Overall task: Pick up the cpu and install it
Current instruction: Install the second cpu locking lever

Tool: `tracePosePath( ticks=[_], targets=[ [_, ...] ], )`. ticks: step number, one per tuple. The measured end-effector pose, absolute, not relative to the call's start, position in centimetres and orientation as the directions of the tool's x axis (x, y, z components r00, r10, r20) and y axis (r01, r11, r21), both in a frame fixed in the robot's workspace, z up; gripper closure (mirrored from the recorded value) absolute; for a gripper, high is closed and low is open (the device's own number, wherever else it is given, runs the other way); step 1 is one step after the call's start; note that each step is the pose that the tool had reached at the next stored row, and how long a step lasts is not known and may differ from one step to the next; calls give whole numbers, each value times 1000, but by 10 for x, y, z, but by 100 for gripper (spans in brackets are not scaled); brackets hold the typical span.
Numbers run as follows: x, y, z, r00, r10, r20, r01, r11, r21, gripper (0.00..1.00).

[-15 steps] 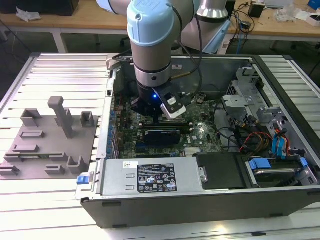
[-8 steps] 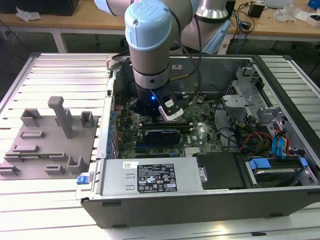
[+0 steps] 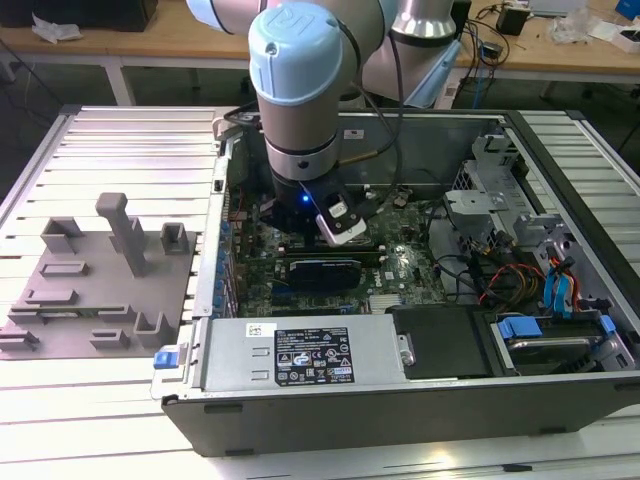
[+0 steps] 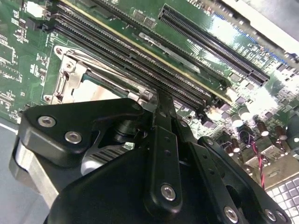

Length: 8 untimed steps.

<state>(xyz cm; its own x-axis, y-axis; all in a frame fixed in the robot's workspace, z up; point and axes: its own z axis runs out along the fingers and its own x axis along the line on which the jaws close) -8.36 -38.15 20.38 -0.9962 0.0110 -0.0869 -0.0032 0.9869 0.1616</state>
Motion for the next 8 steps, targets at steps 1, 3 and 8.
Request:
tracePosePath(
  ticks=[1, 3, 8],
  targets=[
    [-84, -383, 204, -996, 11, -87, -3, 987, 162, 89],
    [-84, -385, 205, -996, 11, -87, -3, 986, 164, 89],
    [-84, -386, 205, -996, 12, -87, -3, 985, 171, 89]
  ],
)
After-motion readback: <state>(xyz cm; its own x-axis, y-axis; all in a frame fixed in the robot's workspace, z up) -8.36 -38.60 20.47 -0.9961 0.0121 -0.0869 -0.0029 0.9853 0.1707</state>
